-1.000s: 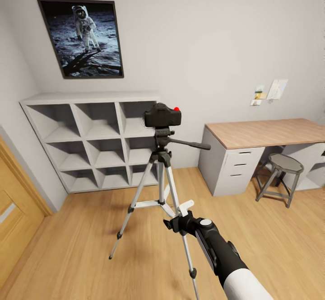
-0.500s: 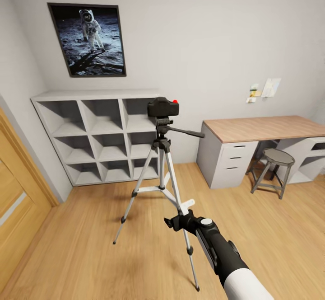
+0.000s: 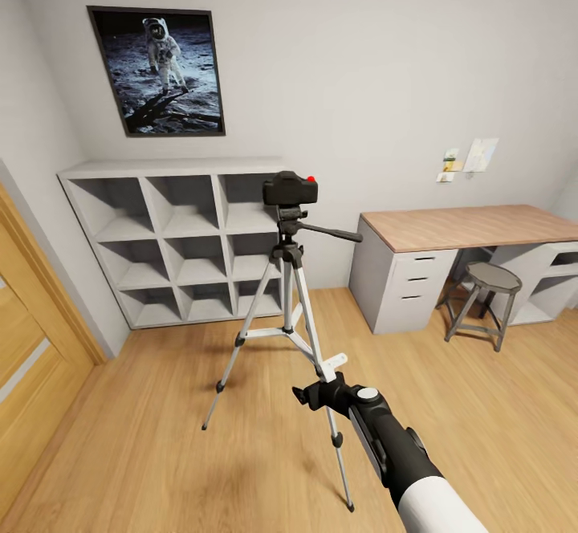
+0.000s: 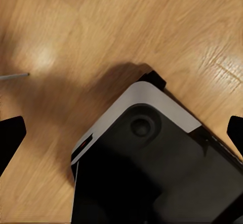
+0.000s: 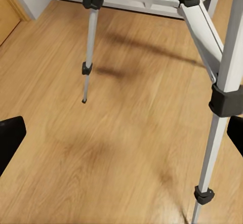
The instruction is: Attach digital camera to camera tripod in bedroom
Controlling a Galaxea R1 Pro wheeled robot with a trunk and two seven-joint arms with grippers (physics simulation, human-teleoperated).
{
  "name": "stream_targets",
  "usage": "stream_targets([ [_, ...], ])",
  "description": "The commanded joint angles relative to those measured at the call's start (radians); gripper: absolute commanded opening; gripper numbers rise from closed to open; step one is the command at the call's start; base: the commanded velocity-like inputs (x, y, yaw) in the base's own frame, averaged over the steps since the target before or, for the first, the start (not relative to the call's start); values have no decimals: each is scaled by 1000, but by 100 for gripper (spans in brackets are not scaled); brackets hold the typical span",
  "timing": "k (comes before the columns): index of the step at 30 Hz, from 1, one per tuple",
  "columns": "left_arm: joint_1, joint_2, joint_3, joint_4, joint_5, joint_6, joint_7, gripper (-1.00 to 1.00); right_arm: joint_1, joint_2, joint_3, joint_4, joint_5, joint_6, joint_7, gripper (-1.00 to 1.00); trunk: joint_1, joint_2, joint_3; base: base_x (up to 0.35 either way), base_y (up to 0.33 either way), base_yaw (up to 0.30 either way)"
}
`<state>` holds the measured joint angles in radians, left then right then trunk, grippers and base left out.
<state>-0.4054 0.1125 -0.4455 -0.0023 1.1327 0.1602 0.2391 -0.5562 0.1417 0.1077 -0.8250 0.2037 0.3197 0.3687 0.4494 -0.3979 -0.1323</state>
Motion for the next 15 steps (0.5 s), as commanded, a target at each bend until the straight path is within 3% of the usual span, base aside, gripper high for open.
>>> stream_targets([
  [1,2,-1,-9,0,7,4,3,100,-1,0,-1,-2,10,4,6,100,1,-2,-2,-5,0,0],
  [7,17,-3,-9,-1,7,3,2,100,-1,-26,-2,11,7,5,5,100,1,-2,-2,-2,0,0],
  [10,27,-3,-9,0,7,2,2,100,-1,-58,-3,35,3,6,5,100,1,-2,-2,0,0,0],
  [11,34,-3,-9,-1,6,2,2,100,-1,-84,-3,68,1,8,5,100,1,-2,-2,0,0,0],
  [15,47,-5,-9,-1,6,1,1,100,-1,-132,-8,166,-1,10,4,100,1,-2,-2,0,0,0],
])
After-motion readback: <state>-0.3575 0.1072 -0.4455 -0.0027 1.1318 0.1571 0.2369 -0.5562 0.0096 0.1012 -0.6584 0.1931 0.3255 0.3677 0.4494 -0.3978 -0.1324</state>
